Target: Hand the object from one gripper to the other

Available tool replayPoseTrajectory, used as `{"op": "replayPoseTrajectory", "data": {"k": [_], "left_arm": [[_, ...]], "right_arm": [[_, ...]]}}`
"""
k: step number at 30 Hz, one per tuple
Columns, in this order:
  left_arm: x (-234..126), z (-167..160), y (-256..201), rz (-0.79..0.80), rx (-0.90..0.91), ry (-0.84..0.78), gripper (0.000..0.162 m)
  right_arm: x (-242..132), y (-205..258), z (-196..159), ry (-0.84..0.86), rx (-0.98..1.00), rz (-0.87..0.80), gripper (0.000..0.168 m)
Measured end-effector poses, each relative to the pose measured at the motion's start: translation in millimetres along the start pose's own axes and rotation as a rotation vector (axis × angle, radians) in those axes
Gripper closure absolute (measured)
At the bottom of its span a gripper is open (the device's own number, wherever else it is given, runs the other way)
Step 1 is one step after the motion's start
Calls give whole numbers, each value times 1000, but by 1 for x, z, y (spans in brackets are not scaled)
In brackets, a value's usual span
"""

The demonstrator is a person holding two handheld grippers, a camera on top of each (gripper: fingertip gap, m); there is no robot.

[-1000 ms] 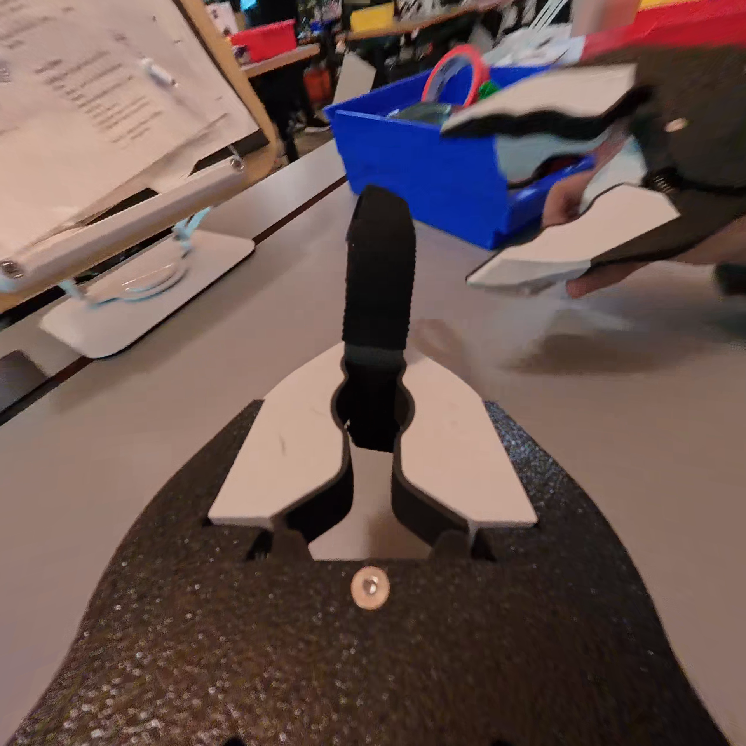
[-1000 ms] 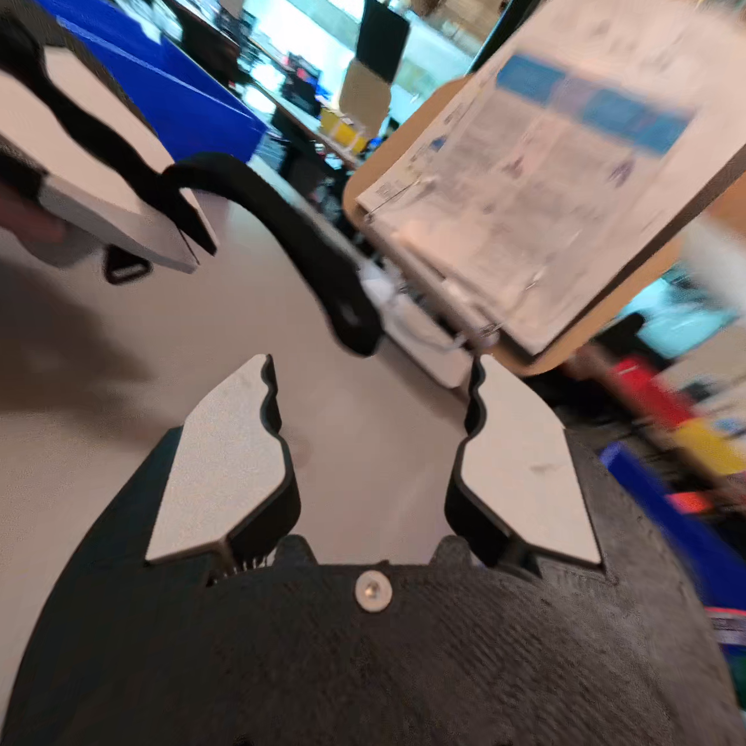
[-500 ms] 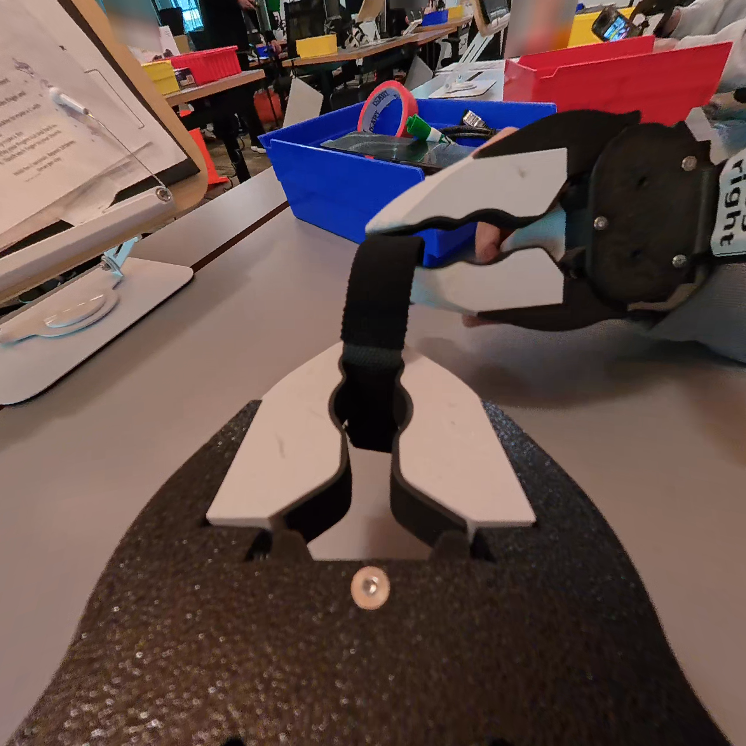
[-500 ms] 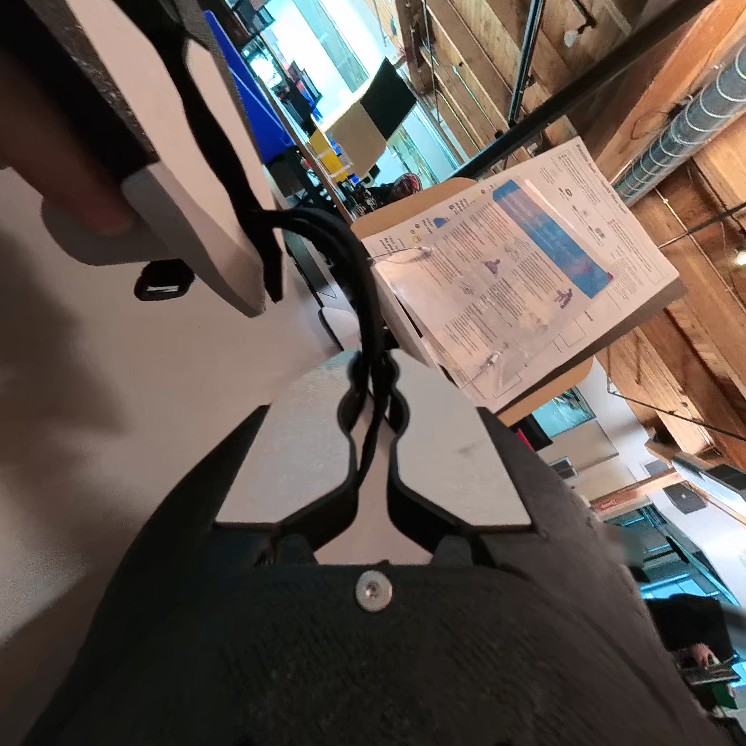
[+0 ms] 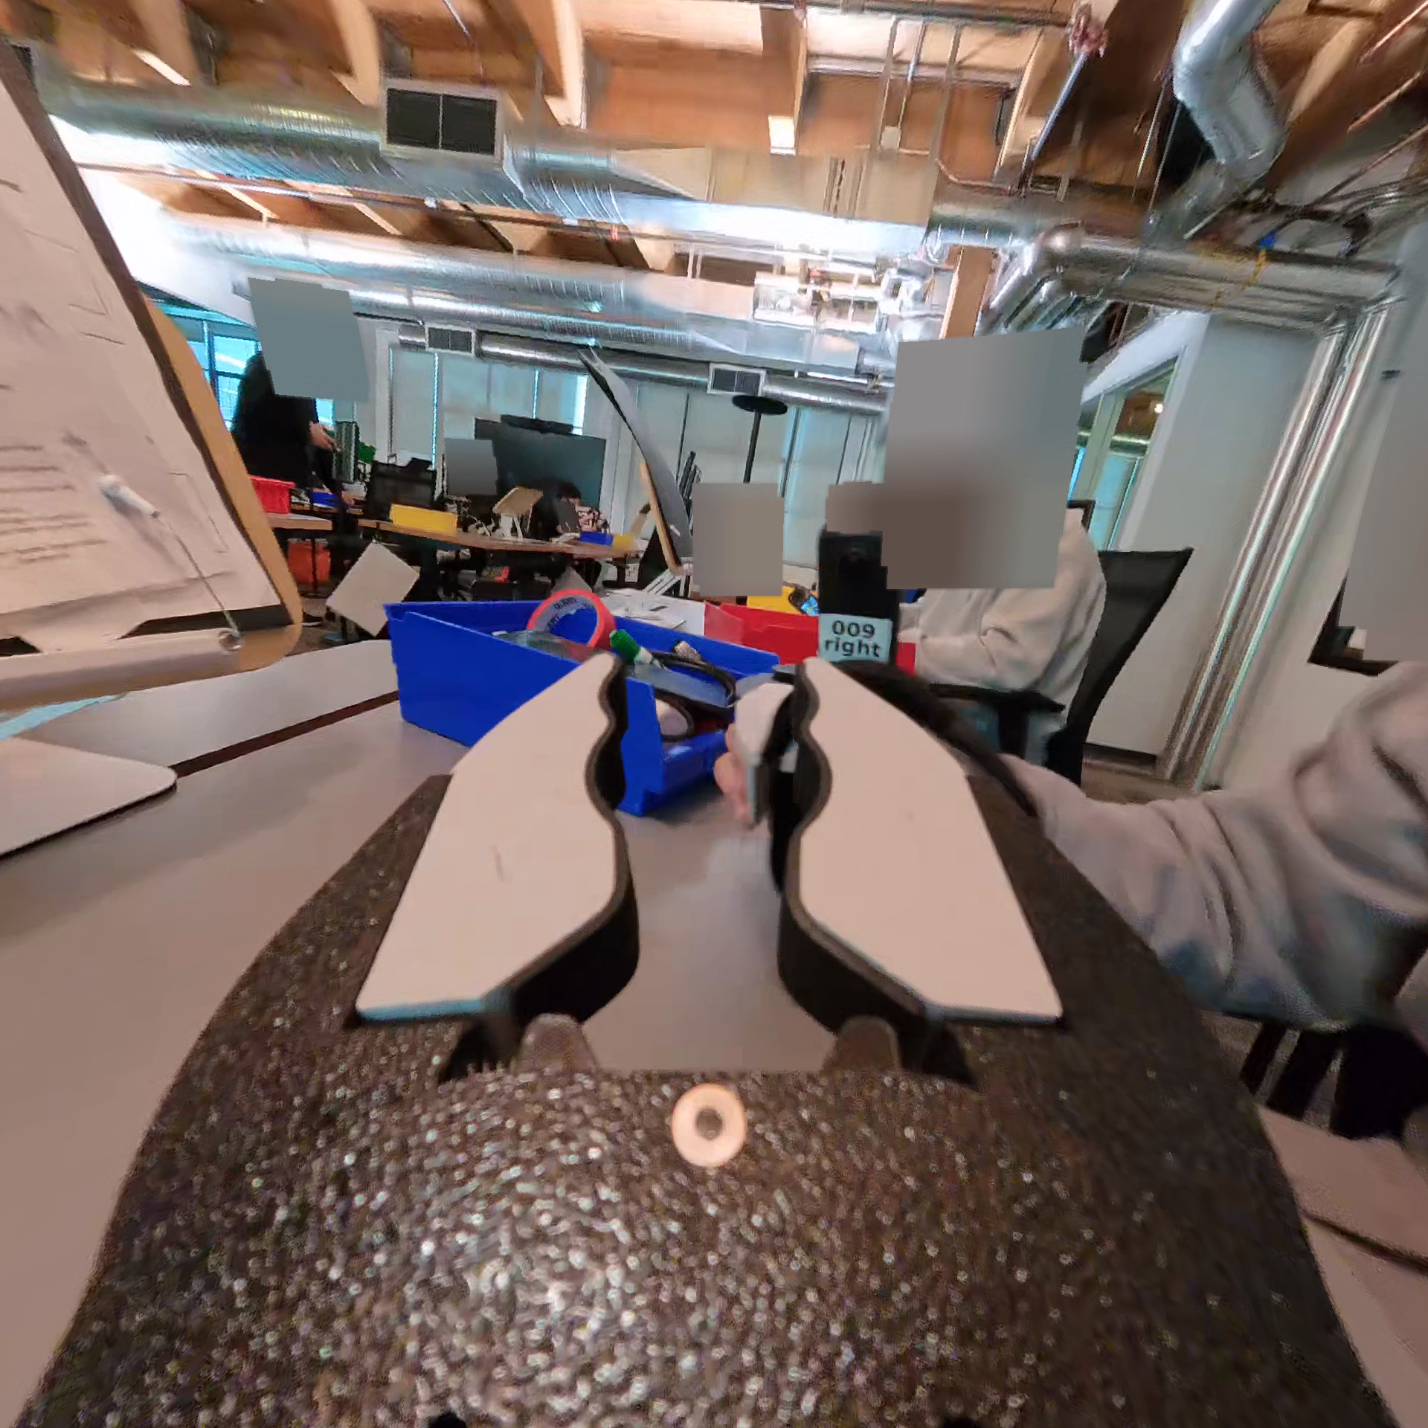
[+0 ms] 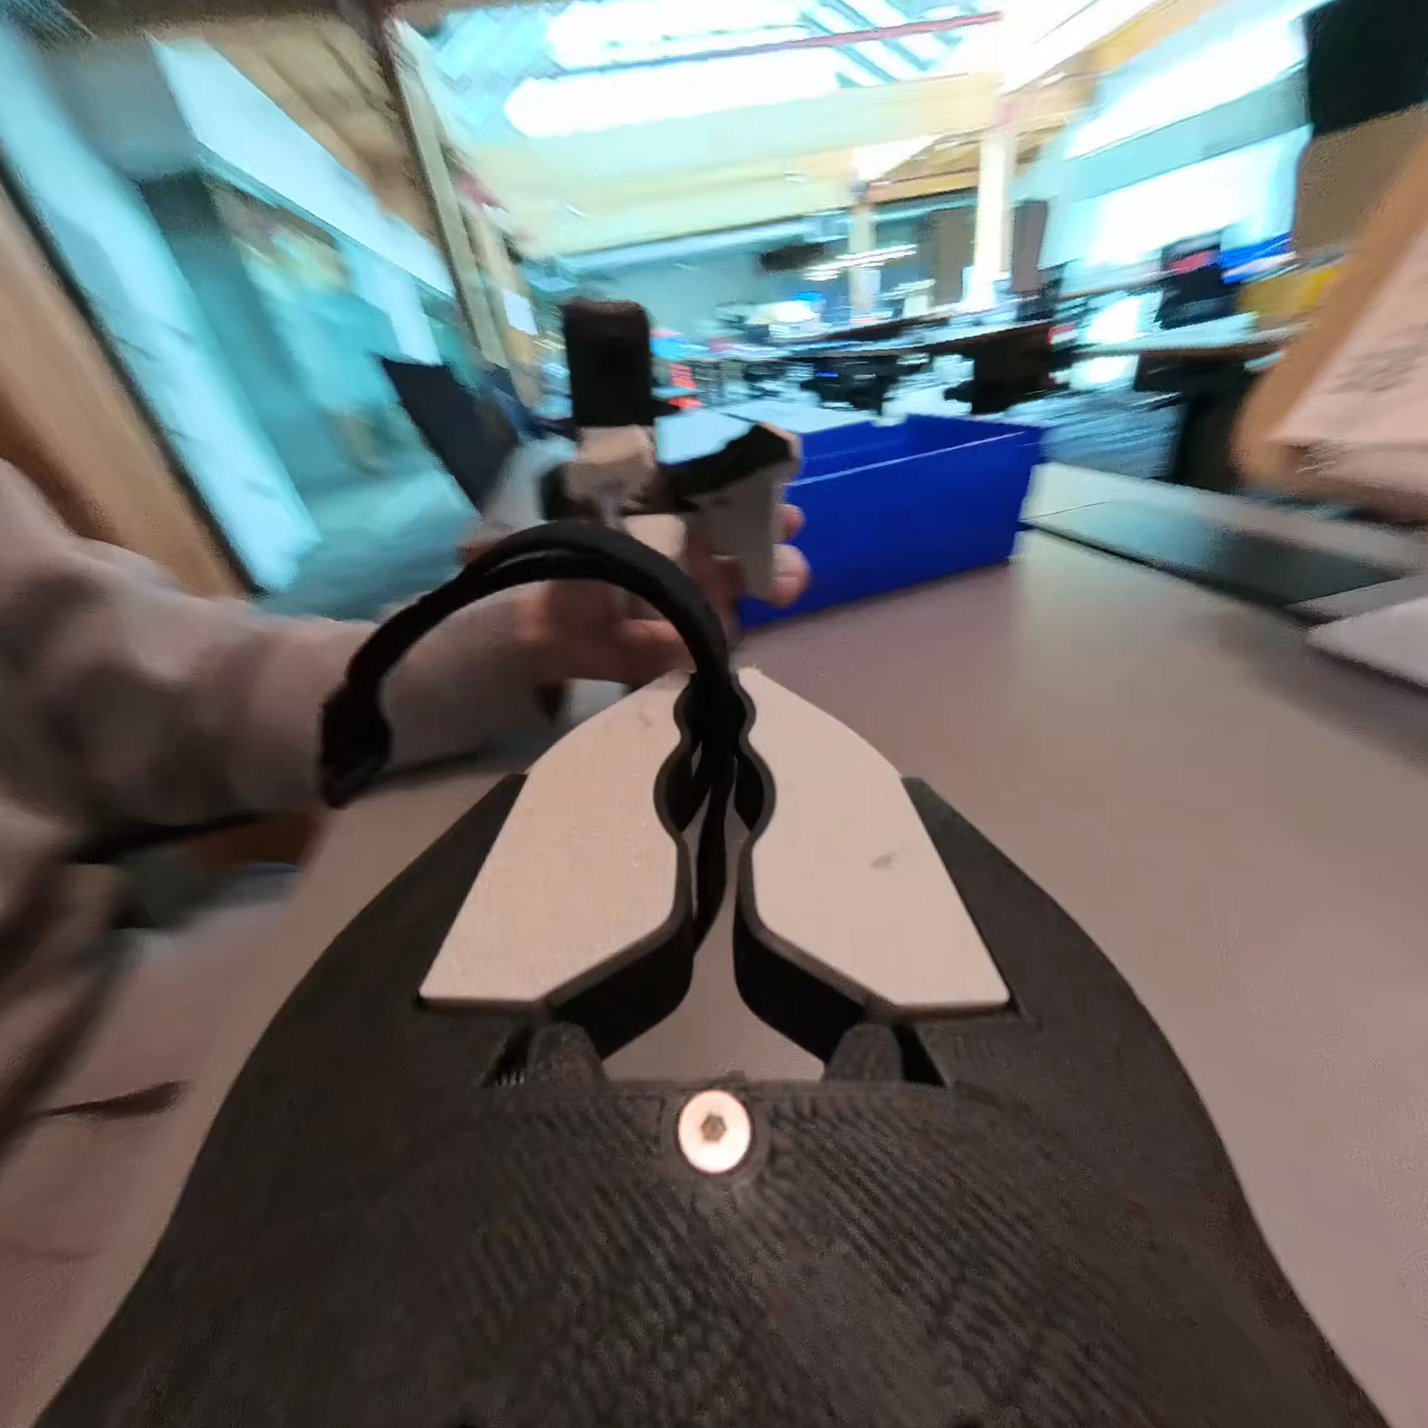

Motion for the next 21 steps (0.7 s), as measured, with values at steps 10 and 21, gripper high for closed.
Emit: {"op": "replayPoseTrajectory", "data": {"k": [10, 21], "left_arm": [[15, -49, -48, -171, 289, 207, 133], [30, -50, 11, 367, 57, 221, 157]], "right_arm": [[18, 12, -34, 169, 156, 128, 163], [8, -41, -29, 407, -509, -523, 98]]}}
Point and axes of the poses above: each gripper's, where its closed fingertips meet, x out along the fingers, z out of its top, y = z × x across the jaws, the point moved 2 cm from there along -x, back along the fingers, and after that the axes turned 13 degrees about z, right-handed, at the moved point
